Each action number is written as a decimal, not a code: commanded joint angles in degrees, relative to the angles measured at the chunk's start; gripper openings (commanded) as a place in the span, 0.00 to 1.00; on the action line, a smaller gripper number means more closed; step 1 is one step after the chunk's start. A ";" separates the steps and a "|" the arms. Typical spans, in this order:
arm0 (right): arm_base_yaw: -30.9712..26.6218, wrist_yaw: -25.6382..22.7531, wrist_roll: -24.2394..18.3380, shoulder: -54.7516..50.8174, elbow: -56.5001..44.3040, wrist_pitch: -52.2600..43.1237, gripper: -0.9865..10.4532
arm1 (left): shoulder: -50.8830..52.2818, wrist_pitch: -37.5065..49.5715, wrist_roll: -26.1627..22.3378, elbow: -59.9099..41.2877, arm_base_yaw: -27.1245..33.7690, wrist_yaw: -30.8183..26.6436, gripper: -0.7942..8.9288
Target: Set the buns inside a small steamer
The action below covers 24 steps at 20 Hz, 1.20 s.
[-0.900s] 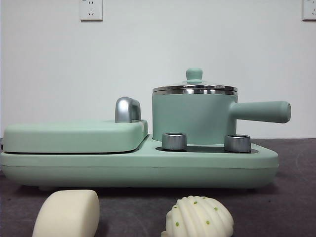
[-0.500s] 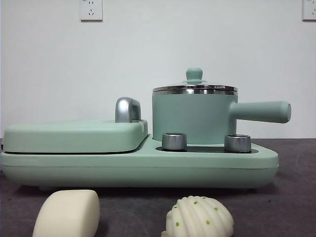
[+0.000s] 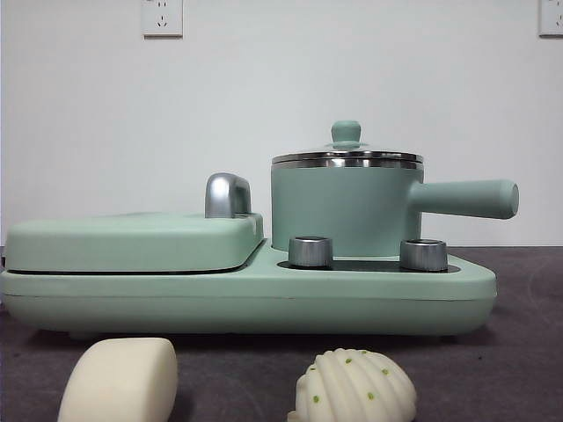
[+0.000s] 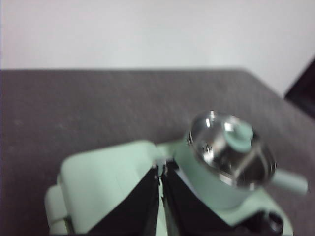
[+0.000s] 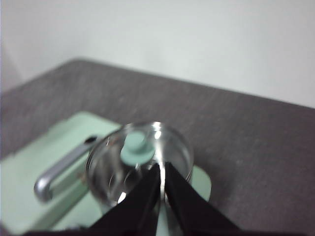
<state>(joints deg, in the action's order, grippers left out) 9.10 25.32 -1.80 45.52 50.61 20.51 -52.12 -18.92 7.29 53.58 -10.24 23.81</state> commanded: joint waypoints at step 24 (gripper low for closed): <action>8.07 -3.06 -19.65 1.95 1.25 13.40 0.33 | -3.78 -5.68 -24.11 1.31 -14.58 0.50 0.38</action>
<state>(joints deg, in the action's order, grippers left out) 16.91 22.30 -23.14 47.27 50.68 34.09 -54.94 -25.82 -16.56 53.65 -24.23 23.97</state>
